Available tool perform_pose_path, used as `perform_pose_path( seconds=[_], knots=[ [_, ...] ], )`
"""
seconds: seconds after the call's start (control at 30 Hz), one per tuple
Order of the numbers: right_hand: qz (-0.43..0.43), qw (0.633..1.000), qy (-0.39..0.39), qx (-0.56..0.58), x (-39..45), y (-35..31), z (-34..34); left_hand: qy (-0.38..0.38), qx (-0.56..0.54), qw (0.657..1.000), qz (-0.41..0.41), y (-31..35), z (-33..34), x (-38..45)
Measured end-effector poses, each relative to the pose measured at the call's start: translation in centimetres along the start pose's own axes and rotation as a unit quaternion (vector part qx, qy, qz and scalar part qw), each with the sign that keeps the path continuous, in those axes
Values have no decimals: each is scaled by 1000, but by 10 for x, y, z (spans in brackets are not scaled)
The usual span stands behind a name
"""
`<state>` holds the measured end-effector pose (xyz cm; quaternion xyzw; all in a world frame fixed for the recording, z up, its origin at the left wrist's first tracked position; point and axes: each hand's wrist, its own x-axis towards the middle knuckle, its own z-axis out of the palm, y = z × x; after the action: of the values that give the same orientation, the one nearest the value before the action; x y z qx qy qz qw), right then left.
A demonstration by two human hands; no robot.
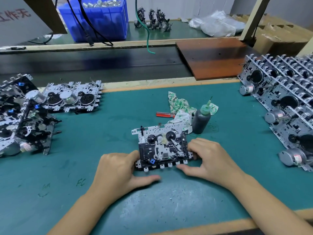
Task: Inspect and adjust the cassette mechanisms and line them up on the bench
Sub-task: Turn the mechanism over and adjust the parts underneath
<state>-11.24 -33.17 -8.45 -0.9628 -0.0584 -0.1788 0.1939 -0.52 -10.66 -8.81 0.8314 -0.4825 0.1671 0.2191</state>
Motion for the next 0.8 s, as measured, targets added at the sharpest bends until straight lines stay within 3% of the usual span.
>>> perform_pose_path(
  seconds=[0.13, 0.27, 0.43, 0.63, 0.8],
  knots=[
    [6, 1000, 10, -21, 2, -3, -1, -32, -6, 999, -21, 1, -2, 0],
    [20, 1000, 12, 10, 3, -6, -3, 7, -11, 999, -44, 1, -4, 2],
    [69, 984, 49, 156, 8, -21, -1, 84, -73, 992, -64, -2, -11, 5],
    [153, 930, 59, 330, 13, -34, -3, 151, -182, 971, -36, -1, -18, 2],
    [178, 908, 63, 375, 23, -46, 2, 207, -256, 934, -142, 0, -14, 0]
  ],
)
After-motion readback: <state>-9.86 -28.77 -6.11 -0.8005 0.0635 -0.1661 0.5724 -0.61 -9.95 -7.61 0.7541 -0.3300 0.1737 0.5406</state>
